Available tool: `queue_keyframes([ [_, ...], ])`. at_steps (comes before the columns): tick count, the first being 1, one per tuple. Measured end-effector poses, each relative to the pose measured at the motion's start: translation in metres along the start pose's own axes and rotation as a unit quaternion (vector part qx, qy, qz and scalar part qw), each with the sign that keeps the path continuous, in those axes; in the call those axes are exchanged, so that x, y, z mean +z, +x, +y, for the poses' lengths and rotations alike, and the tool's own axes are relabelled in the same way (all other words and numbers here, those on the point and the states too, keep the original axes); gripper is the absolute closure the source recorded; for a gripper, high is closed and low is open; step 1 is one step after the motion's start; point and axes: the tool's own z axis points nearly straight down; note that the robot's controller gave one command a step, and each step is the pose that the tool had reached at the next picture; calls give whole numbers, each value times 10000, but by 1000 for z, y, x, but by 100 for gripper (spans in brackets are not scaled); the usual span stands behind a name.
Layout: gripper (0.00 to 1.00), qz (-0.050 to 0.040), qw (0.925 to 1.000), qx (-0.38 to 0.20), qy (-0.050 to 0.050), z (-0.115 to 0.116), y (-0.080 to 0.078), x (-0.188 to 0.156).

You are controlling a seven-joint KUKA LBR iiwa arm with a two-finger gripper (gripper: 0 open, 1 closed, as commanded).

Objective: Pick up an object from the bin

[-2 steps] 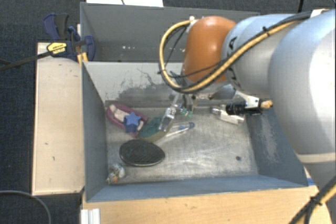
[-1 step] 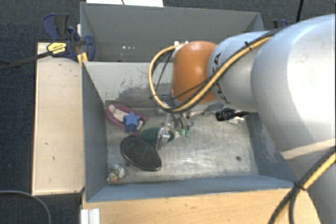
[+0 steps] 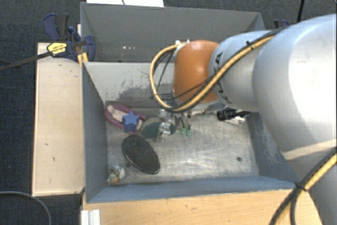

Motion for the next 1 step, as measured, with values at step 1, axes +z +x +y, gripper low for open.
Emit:
queue_keyframes([
  [1, 100, -10, 9921, -1254, -11, -30, -9, -141],
])
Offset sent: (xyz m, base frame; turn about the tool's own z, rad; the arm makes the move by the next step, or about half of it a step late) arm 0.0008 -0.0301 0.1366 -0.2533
